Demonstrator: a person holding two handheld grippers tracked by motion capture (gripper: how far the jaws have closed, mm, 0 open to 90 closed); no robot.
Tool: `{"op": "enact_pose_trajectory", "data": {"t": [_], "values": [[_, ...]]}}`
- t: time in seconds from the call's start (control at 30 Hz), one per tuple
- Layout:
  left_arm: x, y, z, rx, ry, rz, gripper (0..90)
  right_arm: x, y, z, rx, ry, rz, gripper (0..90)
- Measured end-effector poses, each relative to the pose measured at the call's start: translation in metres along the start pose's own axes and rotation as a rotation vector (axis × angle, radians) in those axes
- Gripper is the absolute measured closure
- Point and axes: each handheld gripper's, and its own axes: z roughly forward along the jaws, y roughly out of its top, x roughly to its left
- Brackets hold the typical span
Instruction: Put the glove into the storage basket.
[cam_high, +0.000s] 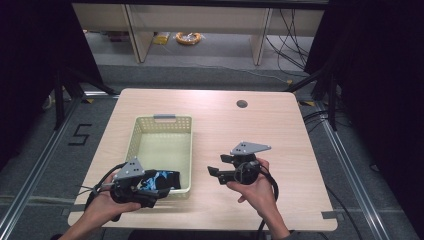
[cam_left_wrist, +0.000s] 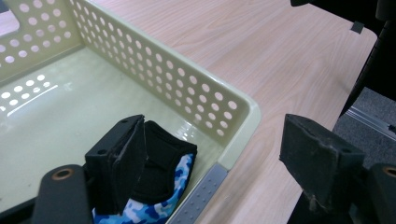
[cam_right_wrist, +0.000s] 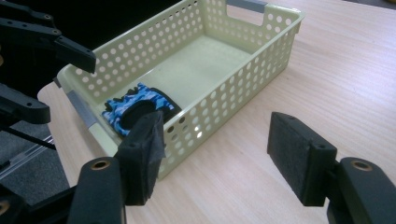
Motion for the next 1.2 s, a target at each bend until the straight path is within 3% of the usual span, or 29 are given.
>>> {"op": "enact_pose_trajectory", "data": {"t": [0.07,0.1,0.13,0.2,0.27,0.3,0.37,0.4,0.43,0.5,0.53,0.57,0.6,0.63,0.67,0.7,0.73,0.77,0.83,0.87,0.9,0.93,1.07,1.13,1.17,1.2], "values": [[-0.003,0.0,0.003,0.0,-0.017,0.009,21.8,-0.001,-0.005,-0.005,-0.013,-0.008,-0.023,37.0],[-0.004,0.0,0.004,-0.006,-0.018,0.012,21.8,0.001,-0.007,-0.006,-0.016,-0.007,0.007,36.7],[-0.005,0.002,0.005,-0.001,-0.022,0.002,21.8,-0.001,-0.009,-0.008,-0.01,-0.018,-0.013,36.6],[-0.007,0.002,0.007,-0.015,-0.027,0.016,21.6,0.001,-0.014,-0.009,-0.013,-0.011,0.01,36.5],[-0.01,0.002,0.01,-0.024,-0.033,0.017,21.5,-0.002,-0.019,-0.009,-0.016,-0.014,-0.002,36.4],[-0.01,0.002,0.01,-0.012,-0.043,0.021,21.5,-0.002,-0.021,-0.01,-0.009,-0.002,0.008,36.4],[-0.013,0.002,0.012,-0.008,-0.044,0.031,21.4,-0.004,-0.025,-0.013,-0.009,-0.028,-0.007,36.1],[-0.014,0.001,0.013,-0.002,-0.045,0.026,21.4,-0.004,-0.026,-0.013,-0.015,-0.009,0.01,36.0],[-0.016,0.0,0.014,-0.017,-0.052,0.024,21.4,-0.007,-0.027,-0.014,-0.02,-0.02,-0.023,35.7],[-0.017,0.0,0.014,-0.007,-0.046,0.035,21.4,-0.004,-0.031,-0.017,-0.019,-0.029,0.024,35.0],[-0.021,-0.001,0.015,0.008,-0.049,0.039,21.4,-0.008,-0.032,-0.017,-0.03,-0.02,-0.019,34.7],[-0.023,-0.002,0.016,0.001,-0.06,0.03,21.4,-0.008,-0.033,-0.019,-0.017,-0.016,0.002,34.4],[-0.025,-0.003,0.017,-0.002,-0.061,0.041,21.4,-0.009,-0.034,-0.019,-0.03,-0.013,-0.009,33.9],[-0.025,-0.003,0.017,-0.002,-0.061,0.041,21.4,-0.007,-0.036,-0.02,-0.023,-0.016,0.026,33.1],[-0.029,-0.004,0.016,0.014,-0.067,0.062,21.4,-0.007,-0.037,-0.022,-0.013,-0.021,0.031,32.7],[-0.029,-0.004,0.016,0.014,-0.067,0.062,21.4,-0.007,-0.037,-0.022,-0.013,-0.021,0.031,32.7],[-0.035,-0.005,0.016,0.015,-0.079,0.065,21.4,-0.012,-0.041,-0.02,-0.039,-0.007,-0.01,31.4],[-0.037,-0.005,0.015,0.024,-0.079,0.083,21.4,-0.01,-0.043,-0.022,-0.031,-0.007,0.028,29.9],[-0.045,-0.006,0.017,-0.003,-0.1,0.055,20.6,-0.012,-0.047,-0.022,-0.058,-0.002,0.039,24.1],[-0.047,-0.006,0.016,-0.002,-0.108,0.066,18.7,-0.011,-0.049,-0.025,-0.042,-0.005,0.07,21.3],[-0.05,-0.007,0.017,-0.014,-0.124,0.064,17.3,-0.016,-0.051,-0.024,-0.063,-0.005,0.025,18.4],[-0.052,-0.007,0.017,-0.008,-0.132,0.081,16.9,-0.015,-0.053,-0.024,-0.064,-0.006,0.051,16.4],[-0.062,-0.014,0.021,0.012,-0.151,0.085,16.1,-0.016,-0.061,-0.027,-0.066,0.0,0.069,16.4],[-0.063,-0.018,0.023,0.043,-0.146,0.118,16.1,-0.019,-0.063,-0.029,-0.066,0.0,0.034,16.5],[-0.067,-0.02,0.024,0.026,-0.163,0.087,16.1,-0.017,-0.065,-0.03,-0.063,-0.009,0.059,16.5],[-0.067,-0.022,0.025,0.034,-0.164,0.114,16.1,-0.018,-0.066,-0.031,-0.075,-0.008,0.053,16.5]]}}
